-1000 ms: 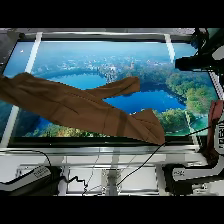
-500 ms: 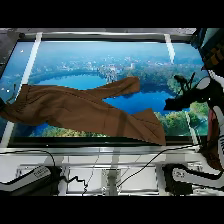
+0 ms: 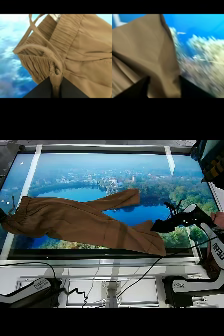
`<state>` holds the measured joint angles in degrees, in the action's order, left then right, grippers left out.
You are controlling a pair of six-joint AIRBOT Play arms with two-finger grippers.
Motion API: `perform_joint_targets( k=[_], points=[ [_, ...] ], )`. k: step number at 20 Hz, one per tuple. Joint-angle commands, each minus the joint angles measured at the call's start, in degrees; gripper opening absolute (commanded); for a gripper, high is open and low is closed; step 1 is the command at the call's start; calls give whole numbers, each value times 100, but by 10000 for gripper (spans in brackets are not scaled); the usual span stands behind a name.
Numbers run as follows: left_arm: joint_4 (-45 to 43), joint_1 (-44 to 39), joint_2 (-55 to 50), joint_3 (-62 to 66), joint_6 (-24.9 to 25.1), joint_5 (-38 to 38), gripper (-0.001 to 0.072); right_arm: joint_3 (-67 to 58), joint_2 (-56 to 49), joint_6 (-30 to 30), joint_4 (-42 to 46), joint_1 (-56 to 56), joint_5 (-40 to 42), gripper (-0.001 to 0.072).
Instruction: Fold the clothes and pants, and hang the long-sleeved shirts on hangers.
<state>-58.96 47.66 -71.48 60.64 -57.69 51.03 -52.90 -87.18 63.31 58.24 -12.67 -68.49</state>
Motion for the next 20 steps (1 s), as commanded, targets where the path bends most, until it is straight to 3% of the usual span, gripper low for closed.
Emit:
perform_joint_targets(
  k=[1,2,4,5,8,11,14,18,20],
  points=[
    [116,-7,2,-2,-2,-2,29,-59,-310,-136,-293,125,319,378],
    [118,-13,2,-2,-2,-2,29,-92,-310,-149,-304,223,476,295],
    [114,-59,2,-4,-2,9,29,-256,-310,-151,-299,439,728,43],
    [127,-79,2,-4,-2,11,29,-407,-310,-160,-286,546,870,15],
    [444,-181,2,-2,0,-81,29,-1080,-308,-146,-245,675,1331,14],
    [1351,-334,9,7,4,-645,29,-2129,-271,-48,48,621,1692,14],
    [2347,-481,11,229,31,-1003,29,-3222,-238,422,691,483,1926,14],
    [2243,-546,306,595,151,-911,28,-4221,-238,680,828,170,1808,14],
    [1283,-535,487,588,0,-424,27,-4323,-236,789,831,61,1668,14]
  ],
)
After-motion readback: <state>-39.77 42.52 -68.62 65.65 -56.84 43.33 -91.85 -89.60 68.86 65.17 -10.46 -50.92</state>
